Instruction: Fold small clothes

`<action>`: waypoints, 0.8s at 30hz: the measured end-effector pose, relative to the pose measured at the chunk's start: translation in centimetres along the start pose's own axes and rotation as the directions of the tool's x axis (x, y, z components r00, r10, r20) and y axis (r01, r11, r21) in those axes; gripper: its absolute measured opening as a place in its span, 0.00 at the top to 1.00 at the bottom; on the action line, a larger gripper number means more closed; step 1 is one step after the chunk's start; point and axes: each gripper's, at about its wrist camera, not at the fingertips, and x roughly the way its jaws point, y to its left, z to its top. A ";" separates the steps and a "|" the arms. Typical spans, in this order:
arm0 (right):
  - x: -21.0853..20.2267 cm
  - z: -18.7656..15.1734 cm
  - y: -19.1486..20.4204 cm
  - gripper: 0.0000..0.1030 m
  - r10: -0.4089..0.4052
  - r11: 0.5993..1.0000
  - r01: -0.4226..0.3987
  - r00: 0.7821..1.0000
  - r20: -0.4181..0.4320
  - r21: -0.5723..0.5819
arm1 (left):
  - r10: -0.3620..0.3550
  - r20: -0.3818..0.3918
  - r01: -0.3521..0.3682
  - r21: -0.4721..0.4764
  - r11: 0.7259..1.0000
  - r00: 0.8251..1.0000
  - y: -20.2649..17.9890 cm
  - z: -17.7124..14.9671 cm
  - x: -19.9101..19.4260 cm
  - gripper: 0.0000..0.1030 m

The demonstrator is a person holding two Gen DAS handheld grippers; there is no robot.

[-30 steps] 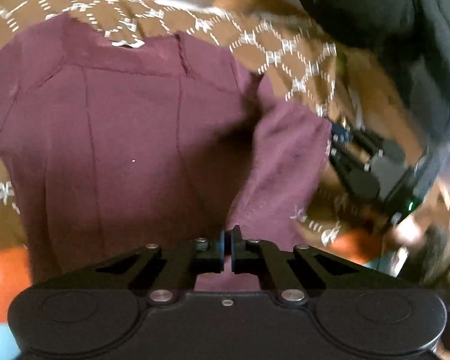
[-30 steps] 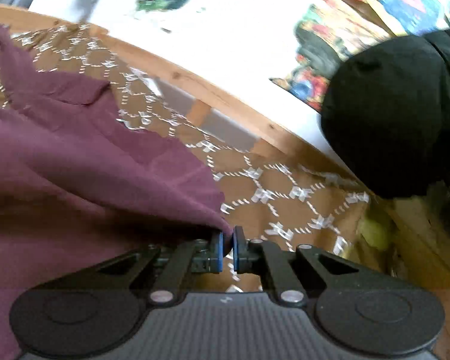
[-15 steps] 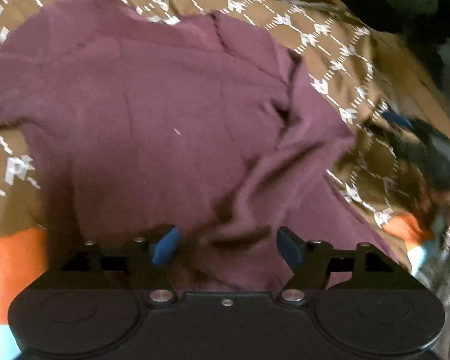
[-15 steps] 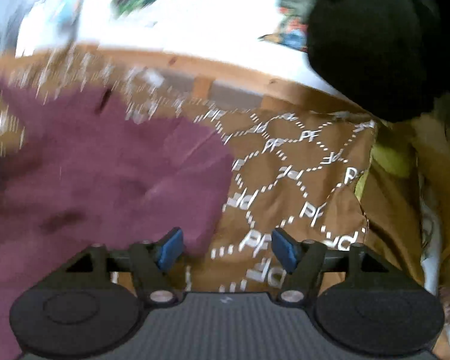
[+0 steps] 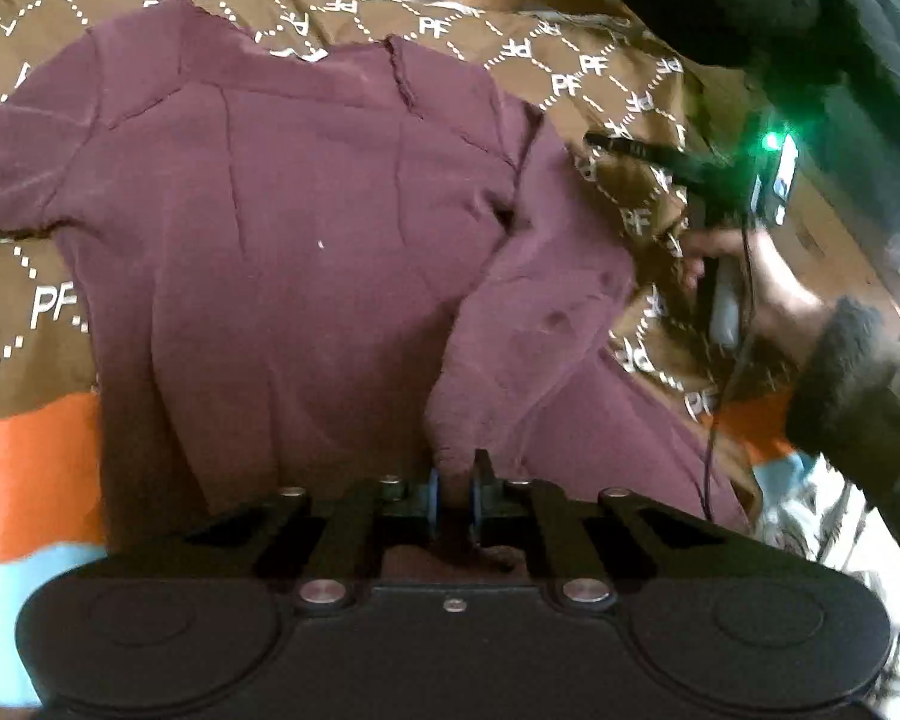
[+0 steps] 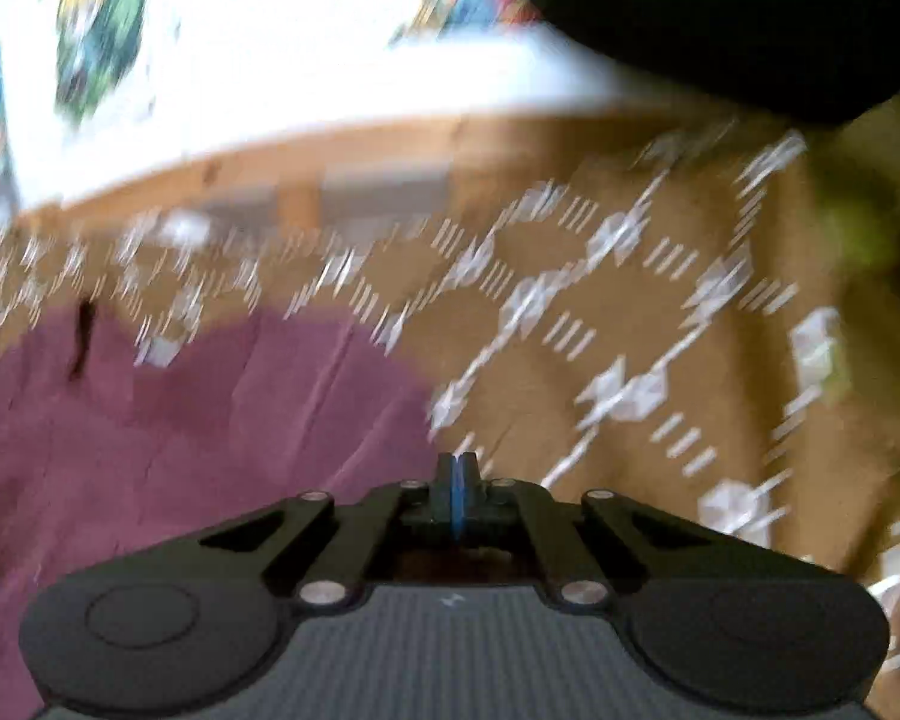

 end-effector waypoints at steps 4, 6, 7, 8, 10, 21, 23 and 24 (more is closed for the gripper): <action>0.2 -1.0 -1.5 1.00 -0.023 1.000 0.023 0.998 -0.064 0.005 | 0.066 -0.060 -0.071 -0.087 0.994 0.996 1.7 -1.8 1.8 0.90; -0.8 -1.9 -1.3 0.99 0.024 1.000 -0.025 0.996 -0.082 -0.006 | 0.044 -0.038 -0.049 -0.138 0.989 0.998 2.4 -2.6 1.8 0.89; -1.5 -2.4 -1.1 0.98 0.061 0.998 -0.063 0.994 -0.096 -0.016 | 0.042 -0.031 -0.046 -0.144 0.988 0.999 2.4 -2.6 1.7 0.89; -2.1 -2.8 -0.9 0.93 0.094 0.995 -0.097 0.991 -0.096 -0.023 | 0.045 -0.029 -0.049 -0.142 0.989 0.999 2.3 -2.6 1.6 0.88; -4.0 -4.0 -0.3 0.60 0.157 0.985 -0.163 0.983 -0.095 -0.051 | 0.059 -0.030 -0.063 -0.137 0.989 0.998 2.1 -2.7 1.4 0.87; -5.5 -9.5 1.9 0.88 0.032 0.993 -0.043 0.994 -0.105 -0.107 | 0.145 0.025 -0.141 -0.120 0.983 0.989 0.7 -3.9 2.0 0.84; -6.3 -9.3 2.6 0.84 0.019 0.993 -0.030 0.995 -0.102 -0.113 | 0.153 0.032 -0.147 -0.127 0.981 0.988 0.4 -4.0 1.7 0.82; -7.0 -9.1 2.9 0.76 0.017 0.994 -0.027 0.995 -0.102 -0.102 | 0.151 0.035 -0.145 -0.132 0.981 0.988 0.2 -4.1 1.6 0.76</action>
